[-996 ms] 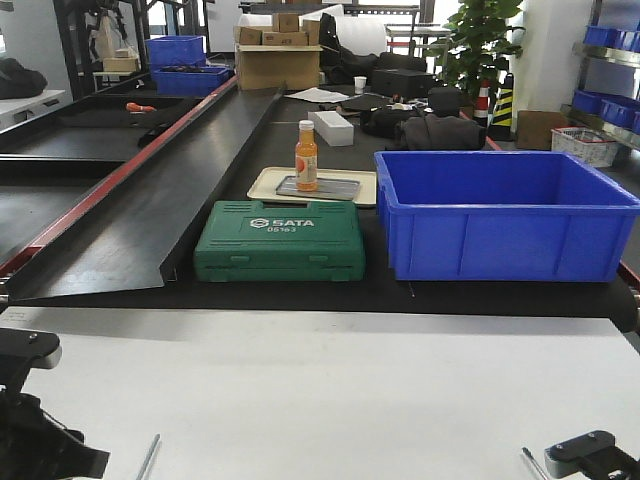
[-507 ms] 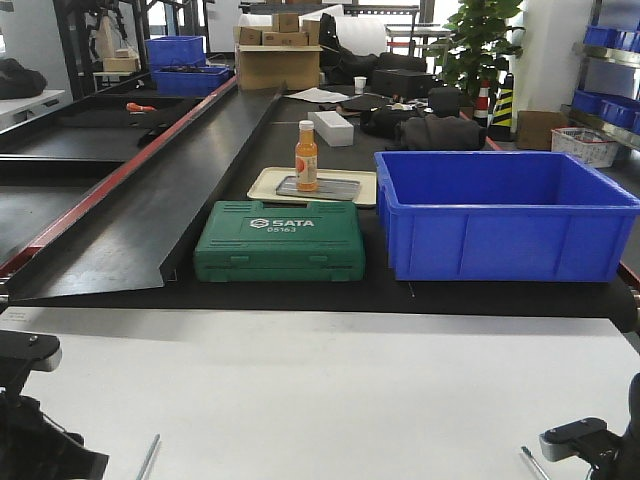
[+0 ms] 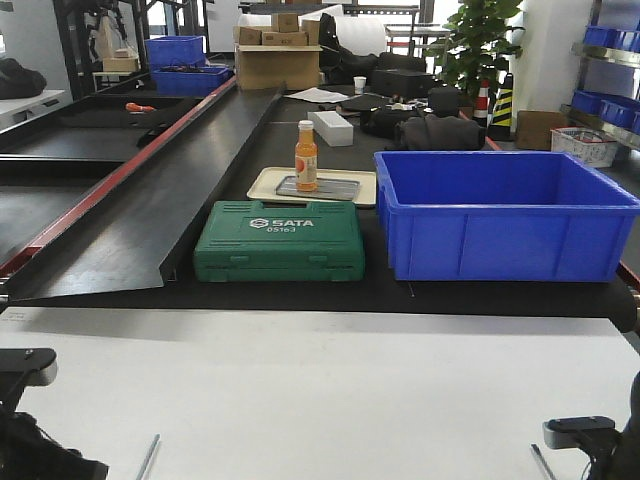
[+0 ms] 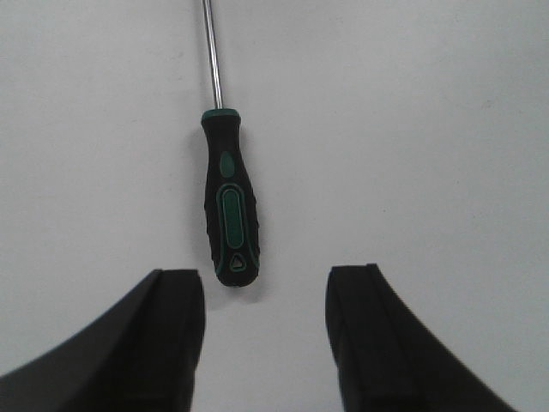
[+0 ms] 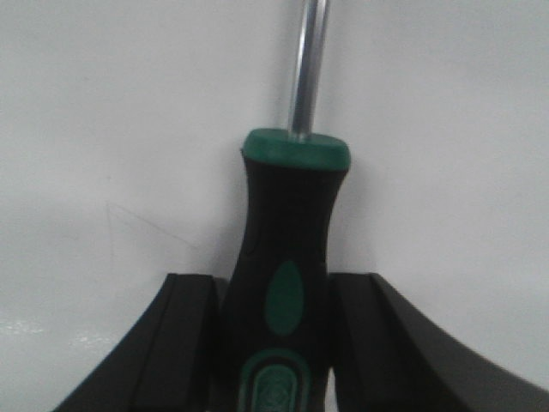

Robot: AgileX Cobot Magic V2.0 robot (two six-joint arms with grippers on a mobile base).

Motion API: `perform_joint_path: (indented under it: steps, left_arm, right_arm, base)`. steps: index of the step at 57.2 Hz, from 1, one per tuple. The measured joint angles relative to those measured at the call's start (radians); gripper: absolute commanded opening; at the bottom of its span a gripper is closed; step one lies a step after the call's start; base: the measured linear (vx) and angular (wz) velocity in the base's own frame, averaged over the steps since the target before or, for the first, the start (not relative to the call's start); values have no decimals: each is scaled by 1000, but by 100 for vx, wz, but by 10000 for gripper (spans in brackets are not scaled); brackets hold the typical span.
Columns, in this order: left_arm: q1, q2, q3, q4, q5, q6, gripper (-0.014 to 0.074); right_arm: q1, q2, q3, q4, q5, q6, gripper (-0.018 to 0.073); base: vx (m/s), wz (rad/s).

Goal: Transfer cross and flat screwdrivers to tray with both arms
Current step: 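Lower the left gripper onto the cross-head screwdriver handle and close, then lift both held screwdrivers upright off the table with both grippers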

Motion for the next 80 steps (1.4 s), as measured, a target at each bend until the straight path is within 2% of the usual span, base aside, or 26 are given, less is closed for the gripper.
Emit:
perform_joint_path:
  steps: [11,21,33,45,62,73,80]
  left_arm:
    - [0,49,-8,-1,-15,-6,468]
    - [0,205,-36,12,-25,-8,468]
    - [0,389,-167,22,-34,-8,468]
    - [-2,518,-288,23,19,-8,468]
    - [-8,624,-302,23,80,-31,456]
    - [-24,642,-317,47,87,-35,416]
    - [-37,651,-323,68,90,-35,349]
  right_arm:
    - [0,0,0,74,-8,3,-10]
    - [0,0,0,112,-9,3,-10]
    - [0,0,0,118,-10,3,-10]
    - [0,0,0,122,-10,3,-9]
    - [0,0,0,123,-12,3,-9]
    - [0,0,0,128,-16,3,-9]
    - [0,0,0,128,-17,3,-9]
  base:
    - [0,0]
    - [0,0]
    - [0,0]
    - [0,0]
    - [0,0]
    - [0,0]
    - [0,0]
